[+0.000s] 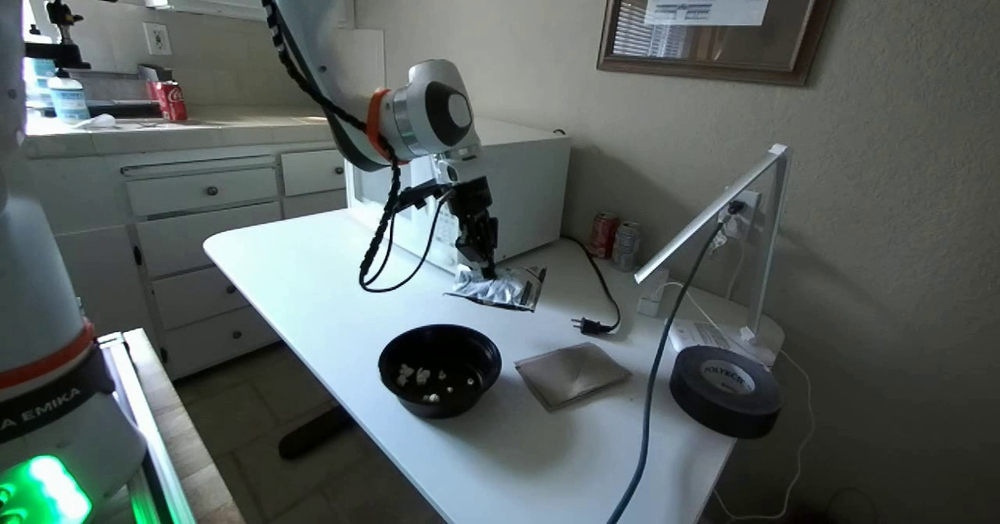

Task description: Pour out the contents of the packet into the bowl

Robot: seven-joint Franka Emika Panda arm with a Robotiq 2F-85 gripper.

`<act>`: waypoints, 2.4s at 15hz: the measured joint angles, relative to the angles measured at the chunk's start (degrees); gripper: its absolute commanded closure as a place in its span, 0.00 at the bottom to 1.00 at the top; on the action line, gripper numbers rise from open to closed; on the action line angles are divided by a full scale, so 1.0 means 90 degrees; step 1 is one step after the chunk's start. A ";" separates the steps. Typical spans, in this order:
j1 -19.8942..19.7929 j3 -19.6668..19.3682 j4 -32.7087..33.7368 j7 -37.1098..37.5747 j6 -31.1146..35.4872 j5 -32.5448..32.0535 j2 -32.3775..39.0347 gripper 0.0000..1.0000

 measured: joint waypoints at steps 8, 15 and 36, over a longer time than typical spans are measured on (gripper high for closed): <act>0.0139 -0.0088 0.0829 -0.0777 0.0100 0.0998 0.0956 1.00; 0.0442 -0.0275 0.1372 -0.1264 0.0112 0.1685 0.1463 0.73; 0.0388 -0.0592 0.0674 -0.3178 -0.1539 0.2537 -0.0544 0.00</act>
